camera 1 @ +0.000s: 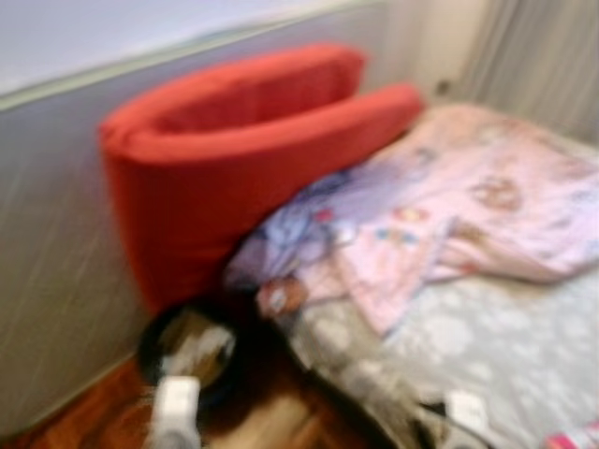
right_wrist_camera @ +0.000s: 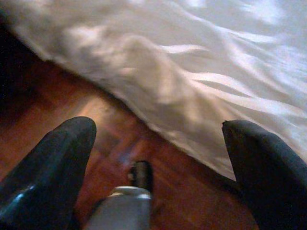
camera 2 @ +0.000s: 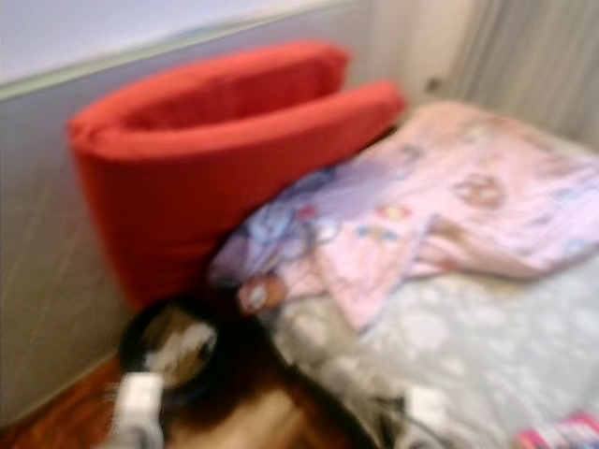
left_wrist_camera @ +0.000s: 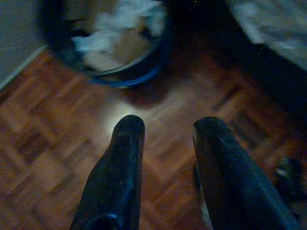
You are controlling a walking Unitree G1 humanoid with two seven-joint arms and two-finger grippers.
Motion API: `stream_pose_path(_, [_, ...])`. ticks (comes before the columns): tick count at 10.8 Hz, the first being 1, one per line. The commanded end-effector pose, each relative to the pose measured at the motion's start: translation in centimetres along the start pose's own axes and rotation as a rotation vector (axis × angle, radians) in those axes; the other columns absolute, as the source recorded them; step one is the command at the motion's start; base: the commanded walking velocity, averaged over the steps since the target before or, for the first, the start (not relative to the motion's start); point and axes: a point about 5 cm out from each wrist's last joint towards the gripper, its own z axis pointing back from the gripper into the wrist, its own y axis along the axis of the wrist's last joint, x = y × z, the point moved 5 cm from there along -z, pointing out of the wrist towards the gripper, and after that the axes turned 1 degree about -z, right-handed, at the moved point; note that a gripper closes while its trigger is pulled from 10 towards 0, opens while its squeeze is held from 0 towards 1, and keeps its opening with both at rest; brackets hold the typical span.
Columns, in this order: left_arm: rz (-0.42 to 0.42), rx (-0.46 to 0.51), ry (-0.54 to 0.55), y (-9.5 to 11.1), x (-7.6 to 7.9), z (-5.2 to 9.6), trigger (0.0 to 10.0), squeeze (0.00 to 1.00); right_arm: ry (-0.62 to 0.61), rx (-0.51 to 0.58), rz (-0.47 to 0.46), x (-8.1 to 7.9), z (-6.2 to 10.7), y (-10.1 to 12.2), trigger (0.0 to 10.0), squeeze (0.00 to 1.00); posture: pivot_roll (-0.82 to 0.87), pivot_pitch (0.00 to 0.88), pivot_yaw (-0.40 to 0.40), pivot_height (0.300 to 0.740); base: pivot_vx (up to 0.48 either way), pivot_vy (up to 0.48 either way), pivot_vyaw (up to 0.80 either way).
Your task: Clean up the room
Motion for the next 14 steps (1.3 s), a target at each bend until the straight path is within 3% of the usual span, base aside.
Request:
stream_pose_path(1, [-0.008, -0.017, 0.017, -0.4, -0.9, 0.1, 10.0, 0.0, 0.005, -0.004, -0.014, -0.6, 0.0, -0.2, 10.0, 0.0, 0.11, 0.0, 0.009, 0.74, 0.0, 0.0, -0.77])
stream_pose_path(5, [-0.028, -0.02, 0.008, -0.4, -1.0, 0.1, 10.0, 0.0, 0.018, -0.004, -0.033, -1.3, 0.0, -0.3, 10.0, 0.0, 0.09, 0.007, 0.03, 0.74, 0.0, 0.0, -0.77])
stream_pose_path(7, [-0.066, -0.009, -0.005, 0.0, -0.8, 0.0, 10.0, 0.0, 0.013, -0.009, -0.04, -1.2, 0.1, -0.7, 10.0, 0.0, 0.08, 0.013, 0.039, 0.74, 0.0, -0.124, -0.77])
stream_pose_path(12, [-0.072, -0.009, -0.012, 0.1, -0.5, 0.0, 10.0, 0.0, 0.003, -0.011, -0.054, -1.0, 0.2, -1.2, 10.0, 0.0, 0.08, 0.017, 0.038, 0.74, 0.0, 0.0, -0.77])
stream_pose_path(14, [-0.071, -0.008, -0.015, 0.2, -0.4, -0.1, 10.0, 0.0, -0.002, -0.002, -0.046, -0.9, 0.2, -0.9, 10.0, 0.0, 0.08, 0.016, 0.033, 0.74, 0.0, 0.0, 0.0])
